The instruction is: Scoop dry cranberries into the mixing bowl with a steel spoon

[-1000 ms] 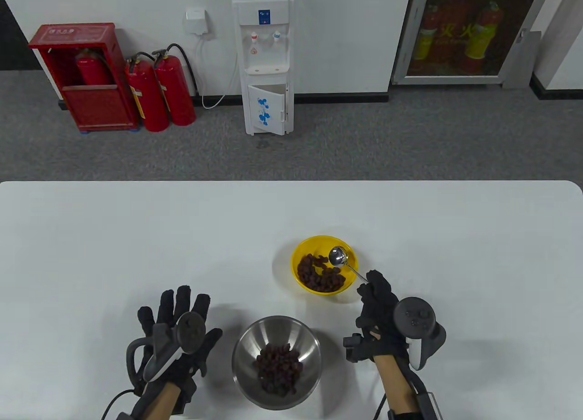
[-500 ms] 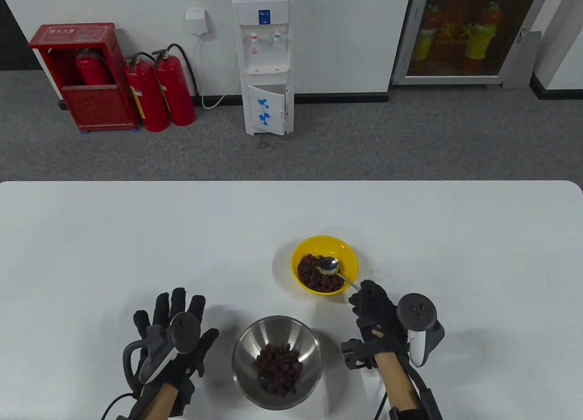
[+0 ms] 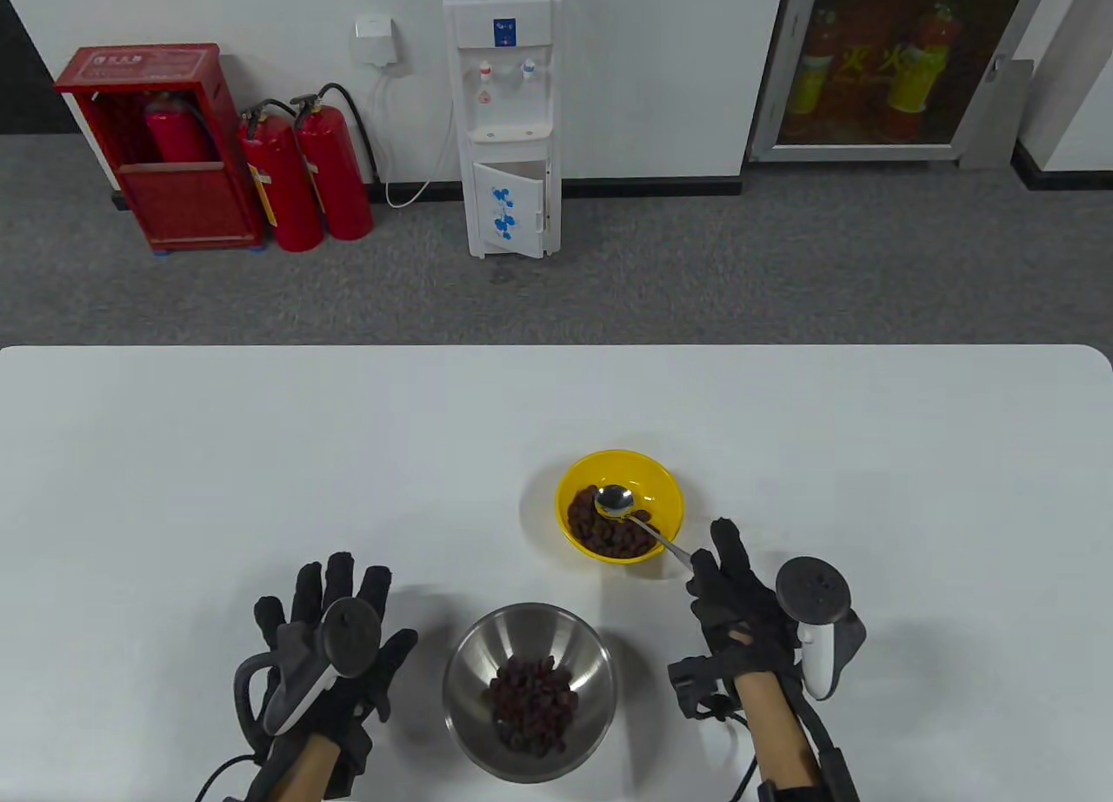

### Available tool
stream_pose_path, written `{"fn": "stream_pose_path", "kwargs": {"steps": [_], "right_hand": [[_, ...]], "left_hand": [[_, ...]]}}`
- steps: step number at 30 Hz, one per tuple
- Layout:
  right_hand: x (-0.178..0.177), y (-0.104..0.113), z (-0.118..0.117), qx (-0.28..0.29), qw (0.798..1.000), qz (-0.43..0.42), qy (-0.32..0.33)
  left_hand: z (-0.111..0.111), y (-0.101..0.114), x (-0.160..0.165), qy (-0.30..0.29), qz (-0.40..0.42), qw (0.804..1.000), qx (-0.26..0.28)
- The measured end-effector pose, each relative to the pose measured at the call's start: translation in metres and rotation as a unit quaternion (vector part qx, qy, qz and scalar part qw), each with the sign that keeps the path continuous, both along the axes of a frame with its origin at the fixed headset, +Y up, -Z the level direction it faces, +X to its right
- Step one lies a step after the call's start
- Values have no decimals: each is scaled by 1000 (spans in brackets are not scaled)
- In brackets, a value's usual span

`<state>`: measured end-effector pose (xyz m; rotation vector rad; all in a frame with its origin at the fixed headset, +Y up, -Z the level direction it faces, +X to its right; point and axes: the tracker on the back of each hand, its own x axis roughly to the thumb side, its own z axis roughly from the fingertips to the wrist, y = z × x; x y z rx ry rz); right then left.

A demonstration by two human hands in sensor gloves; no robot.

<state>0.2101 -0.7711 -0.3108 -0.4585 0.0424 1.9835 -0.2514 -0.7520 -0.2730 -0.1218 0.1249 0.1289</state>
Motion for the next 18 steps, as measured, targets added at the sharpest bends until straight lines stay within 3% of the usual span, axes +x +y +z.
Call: {"fn": "stream_pose_path", "kwargs": {"steps": [5,10,13,18], "right_hand": [[24,33,19,58,997,42,-26],[21,57,44,137,985,98,22],[16,58,50,157,974,152,56],[-3,49,47,167,930,300,128]], "left_hand": [[4,7,1,-1,9,1000,16],[8,4,5,-7,16,1000,8],[9,5,3,-6,11,1000,12],[10,4,2,-18,31,999,24]]}}
